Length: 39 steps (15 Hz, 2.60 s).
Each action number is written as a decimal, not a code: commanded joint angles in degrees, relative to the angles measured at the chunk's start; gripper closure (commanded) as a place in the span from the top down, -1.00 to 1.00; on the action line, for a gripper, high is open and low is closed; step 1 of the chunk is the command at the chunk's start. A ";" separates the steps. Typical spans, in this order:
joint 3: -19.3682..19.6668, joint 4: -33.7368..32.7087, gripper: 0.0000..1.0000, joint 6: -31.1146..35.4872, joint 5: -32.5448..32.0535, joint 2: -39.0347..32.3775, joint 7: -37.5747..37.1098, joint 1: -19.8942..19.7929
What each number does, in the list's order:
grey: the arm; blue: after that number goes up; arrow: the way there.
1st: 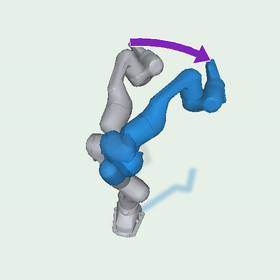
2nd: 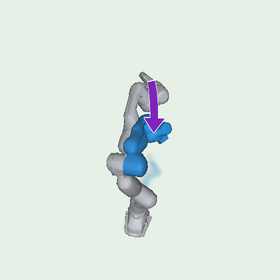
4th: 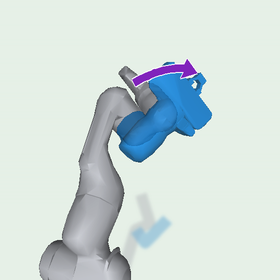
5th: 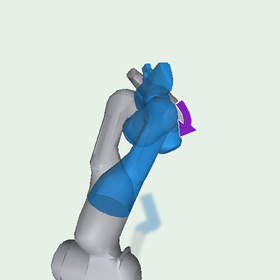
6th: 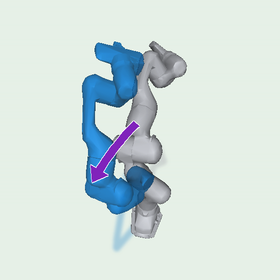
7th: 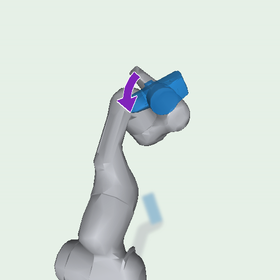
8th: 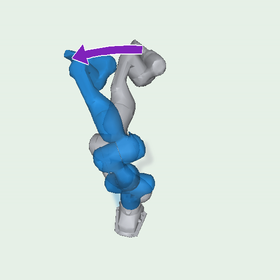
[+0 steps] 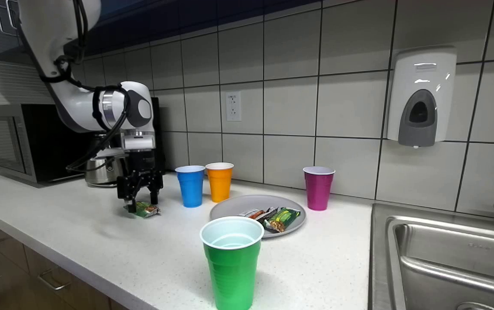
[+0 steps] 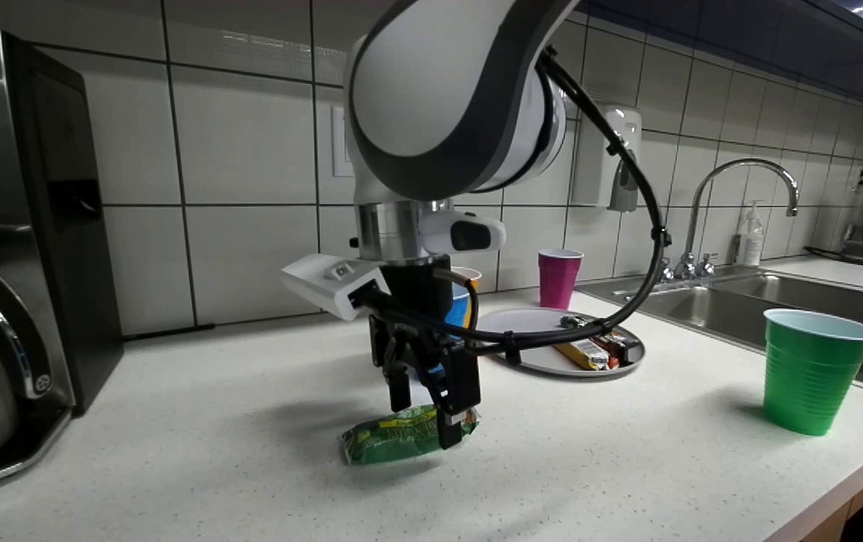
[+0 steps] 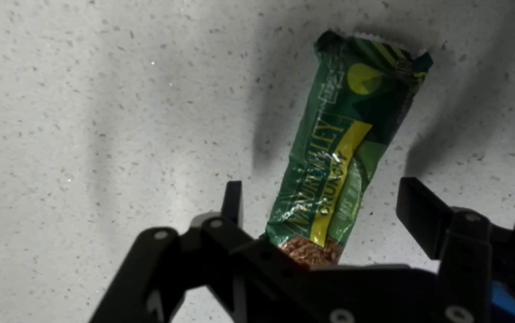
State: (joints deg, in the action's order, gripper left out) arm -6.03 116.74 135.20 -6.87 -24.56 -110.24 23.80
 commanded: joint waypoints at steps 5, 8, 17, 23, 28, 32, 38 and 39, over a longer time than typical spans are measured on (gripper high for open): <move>0.39 0.25 -0.47 1.49 -0.30 0.36 -2.52 0.04; 0.49 0.26 -0.76 1.64 -0.42 0.39 -2.97 0.05; 0.81 1.48 -0.76 1.88 -1.50 2.65 -3.01 0.25; -0.08 3.24 -0.76 2.49 -1.10 5.29 0.48 -0.77; -0.31 5.77 -0.76 2.64 -1.06 8.20 3.54 -1.58; -0.42 7.70 -0.76 1.97 -0.81 10.23 7.56 -2.79; 0.17 8.88 -0.76 -0.11 -1.47 11.93 11.90 -4.51; 0.21 8.93 -0.76 -0.42 -1.40 12.14 12.53 -4.88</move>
State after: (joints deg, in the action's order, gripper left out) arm -5.44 123.96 136.58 -7.15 -15.38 -100.02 20.52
